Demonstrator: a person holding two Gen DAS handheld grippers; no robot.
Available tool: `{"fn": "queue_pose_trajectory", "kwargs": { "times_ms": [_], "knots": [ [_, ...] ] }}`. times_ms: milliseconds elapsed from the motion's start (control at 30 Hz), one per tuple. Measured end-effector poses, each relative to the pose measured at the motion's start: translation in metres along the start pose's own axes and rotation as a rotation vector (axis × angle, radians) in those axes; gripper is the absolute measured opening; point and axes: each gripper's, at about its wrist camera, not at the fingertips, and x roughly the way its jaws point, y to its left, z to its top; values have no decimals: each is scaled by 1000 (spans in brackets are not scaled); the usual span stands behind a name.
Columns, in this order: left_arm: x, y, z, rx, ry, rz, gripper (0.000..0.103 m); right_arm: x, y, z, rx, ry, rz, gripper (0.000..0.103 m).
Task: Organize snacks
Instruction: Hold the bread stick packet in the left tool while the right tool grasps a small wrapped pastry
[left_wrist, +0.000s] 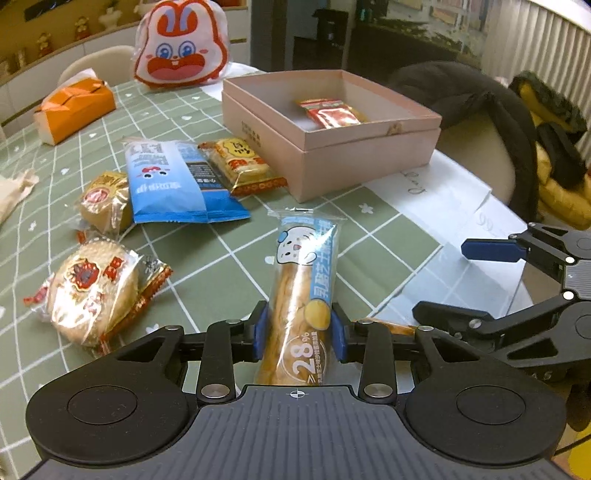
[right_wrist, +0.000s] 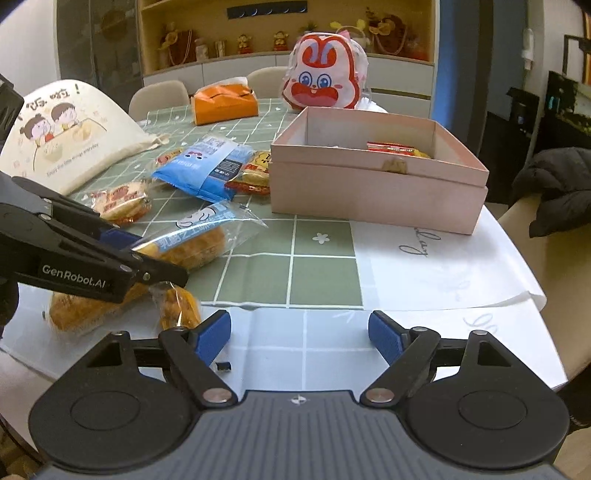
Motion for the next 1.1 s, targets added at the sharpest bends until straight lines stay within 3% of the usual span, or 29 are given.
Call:
{"fn": "queue_pose_trajectory", "kwargs": {
  "times_ms": [367, 633, 733, 867, 933, 1000, 1100],
  "knots": [
    [-5, 7, -7, -110, -41, -52, 38, -3, -9, -5, 23, 5, -26, 85],
    [-9, 10, -7, -167, -6, -61, 36, -8, -28, -8, 87, 5, -88, 85],
    [-10, 17, -7, -189, -3, -47, 35, -26, -17, -11, 33, -73, -1, 85],
    [-14, 21, -9, -205, -13, -24, 35, -32, 10, -8, -44, -92, 141, 83],
    [-16, 23, -11, -213, -20, -17, 35, -24, 24, -5, -81, -72, 173, 75],
    [-16, 26, -12, -225, -12, -22, 35, -15, 35, -2, -116, -42, 197, 51],
    [-18, 24, -12, -219, -15, -15, 35, -6, 42, 2, -152, 0, 219, 33]
  ]
}}
